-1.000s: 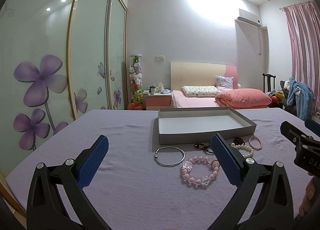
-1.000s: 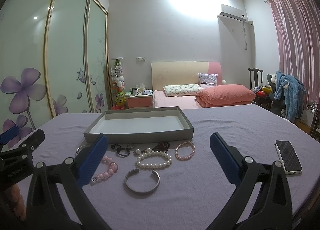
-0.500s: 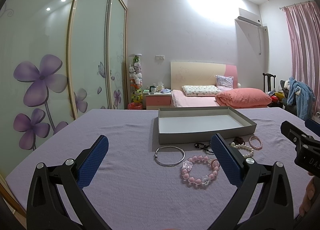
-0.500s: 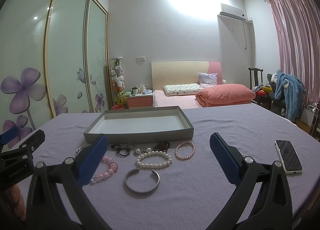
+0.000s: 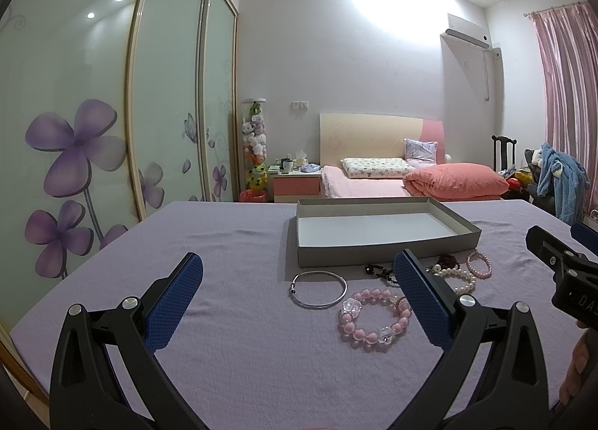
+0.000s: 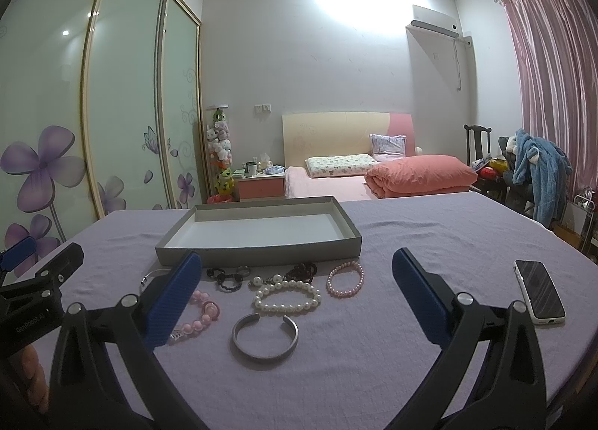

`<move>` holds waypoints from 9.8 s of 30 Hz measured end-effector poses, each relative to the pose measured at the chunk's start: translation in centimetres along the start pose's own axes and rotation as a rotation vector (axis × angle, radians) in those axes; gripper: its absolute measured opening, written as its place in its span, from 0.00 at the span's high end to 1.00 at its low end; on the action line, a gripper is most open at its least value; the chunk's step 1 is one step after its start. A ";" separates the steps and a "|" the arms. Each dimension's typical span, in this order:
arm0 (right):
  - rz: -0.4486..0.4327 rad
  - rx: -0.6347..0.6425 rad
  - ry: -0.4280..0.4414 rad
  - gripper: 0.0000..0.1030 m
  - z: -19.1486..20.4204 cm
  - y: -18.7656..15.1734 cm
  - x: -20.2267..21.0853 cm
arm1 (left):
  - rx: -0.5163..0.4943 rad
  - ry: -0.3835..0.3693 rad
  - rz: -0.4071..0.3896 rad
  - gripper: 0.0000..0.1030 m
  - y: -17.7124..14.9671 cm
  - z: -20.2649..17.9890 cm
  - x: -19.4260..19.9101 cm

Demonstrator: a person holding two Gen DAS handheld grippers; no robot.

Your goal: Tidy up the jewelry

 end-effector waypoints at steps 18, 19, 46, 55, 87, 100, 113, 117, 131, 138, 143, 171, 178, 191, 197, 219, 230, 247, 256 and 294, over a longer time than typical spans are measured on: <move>0.434 -0.072 0.072 0.08 -0.5 -4.3 -6.2 | -0.041 0.032 0.191 0.02 -1.5 1.1 -3.3; 0.489 -0.076 0.080 0.11 -0.2 -5.0 -6.8 | -0.043 0.033 0.200 0.02 -1.5 1.0 -3.5; 0.628 -0.028 0.043 0.37 -0.2 -6.5 -9.2 | -0.235 -0.113 0.432 0.12 -2.7 -4.3 -8.8; 0.624 -0.025 0.052 0.36 -0.8 -6.3 -9.7 | -0.252 -0.148 0.565 0.39 -4.5 -5.5 -11.1; 0.619 -0.050 0.072 0.37 -1.3 -5.9 -9.9 | -0.210 -0.190 0.586 0.77 -4.8 -4.2 -10.3; 0.449 -0.083 0.096 0.37 -1.2 -3.0 -7.7 | -0.118 -0.241 0.458 0.77 -2.1 -3.1 -7.6; 0.316 -0.053 0.090 0.37 -0.8 -0.4 -6.7 | -0.091 -0.254 0.323 0.77 0.4 -3.7 -5.4; 0.276 -0.027 0.082 0.37 -0.7 0.6 -6.6 | -0.083 -0.247 0.295 0.77 1.3 -3.8 -5.4; -0.016 0.089 -0.014 0.37 -0.8 6.9 -8.2 | -0.074 -0.141 0.126 0.77 7.1 -5.5 -7.2; -0.045 0.098 -0.024 0.37 -1.6 8.6 -12.2 | -0.078 -0.105 0.110 0.77 7.6 -7.7 -10.2; -0.023 0.089 -0.030 0.37 -2.4 9.0 -15.1 | -0.079 -0.093 0.120 0.77 7.3 -8.9 -11.9; 0.398 -0.031 0.075 0.26 -3.9 3.8 -28.6 | -0.053 -0.149 0.331 0.72 4.5 -9.8 -20.6; 0.346 -0.064 0.054 0.24 -5.7 4.9 -26.2 | -0.014 -0.122 0.308 0.60 6.0 -7.7 -20.3; 0.293 -0.075 0.011 0.24 -8.2 6.1 -20.2 | -0.005 -0.072 0.286 0.55 6.0 -3.4 -16.9; 0.365 -0.089 -0.038 0.24 -10.6 3.8 -17.3 | -0.043 -0.052 0.301 0.39 4.1 -0.8 -14.4; 0.623 -0.078 -0.098 0.92 -11.0 -3.2 -17.5 | -0.133 -0.070 0.452 0.23 -1.4 0.5 -12.2; 0.612 -0.125 -0.122 0.94 -12.6 -3.2 -16.7 | -0.200 -0.093 0.510 0.10 -2.8 -2.0 -13.3; 0.611 -0.131 -0.117 0.93 -12.6 -3.1 -16.6 | -0.192 -0.093 0.636 0.09 -4.2 -3.6 -16.3; 0.611 -0.130 -0.117 0.93 -12.6 -3.1 -16.6 | -0.185 -0.099 0.641 0.08 -4.2 -3.8 -16.5; 0.367 -0.194 0.111 0.94 -7.7 2.3 -11.4 | -0.126 -0.101 0.393 0.31 -0.6 -2.5 -10.6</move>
Point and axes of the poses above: each gripper's, at about its wrist camera, not at the fingertips, and x roughly against the way its jaws point, z to its left, y to its top, the point moved 3 cm from there along -x, roughly the way its jaws point, and after that the axes turned 10 degrees about y, right-handed, at the moved point
